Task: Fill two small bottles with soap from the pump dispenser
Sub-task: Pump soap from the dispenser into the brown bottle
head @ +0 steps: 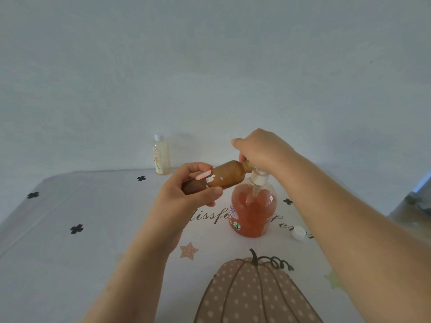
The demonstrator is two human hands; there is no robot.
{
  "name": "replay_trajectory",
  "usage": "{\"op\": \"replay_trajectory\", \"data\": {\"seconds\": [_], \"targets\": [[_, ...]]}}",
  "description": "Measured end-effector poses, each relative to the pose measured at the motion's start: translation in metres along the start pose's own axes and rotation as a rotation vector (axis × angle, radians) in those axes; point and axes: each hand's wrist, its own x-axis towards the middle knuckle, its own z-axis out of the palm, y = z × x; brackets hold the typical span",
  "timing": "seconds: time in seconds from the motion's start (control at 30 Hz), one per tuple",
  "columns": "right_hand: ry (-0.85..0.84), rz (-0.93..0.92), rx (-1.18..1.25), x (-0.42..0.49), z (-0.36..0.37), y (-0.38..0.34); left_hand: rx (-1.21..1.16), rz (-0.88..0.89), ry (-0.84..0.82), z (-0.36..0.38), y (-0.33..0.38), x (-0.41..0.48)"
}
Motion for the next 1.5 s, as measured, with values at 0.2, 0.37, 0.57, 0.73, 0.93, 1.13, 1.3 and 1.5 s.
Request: {"op": "replay_trajectory", "data": {"seconds": [0.2,0.37,0.57,0.73,0.93,1.13,1.3,1.5], "targets": [[0.006,-0.025,-0.074,-0.003,-0.012,-0.007,-0.013,-0.006,-0.015,0.002,0.003,-0.003],[-0.038,-0.016,-0.004,-0.002,-0.008,-0.007,-0.011,0.003,-0.006,0.001,0.002,-0.003],[-0.081,-0.022,0.026,-0.001,-0.008,-0.004,-0.017,0.008,-0.013,0.001,0.000,0.000],[-0.137,-0.032,0.045,0.001,-0.003,0.000,0.013,0.018,-0.014,-0.002,0.000,0.001],[-0.144,-0.024,0.068,0.001,0.002,0.003,0.025,0.013,-0.016,-0.003,-0.003,0.003],[-0.109,-0.022,0.069,0.000,0.003,0.005,0.007,0.007,-0.024,-0.003,-0.004,0.002],[-0.033,-0.044,0.050,0.001,0.000,0.002,-0.029,0.018,-0.027,-0.001,-0.002,0.001],[0.003,-0.047,-0.022,-0.003,-0.010,-0.003,-0.029,0.024,-0.020,0.001,0.000,-0.001]]}}
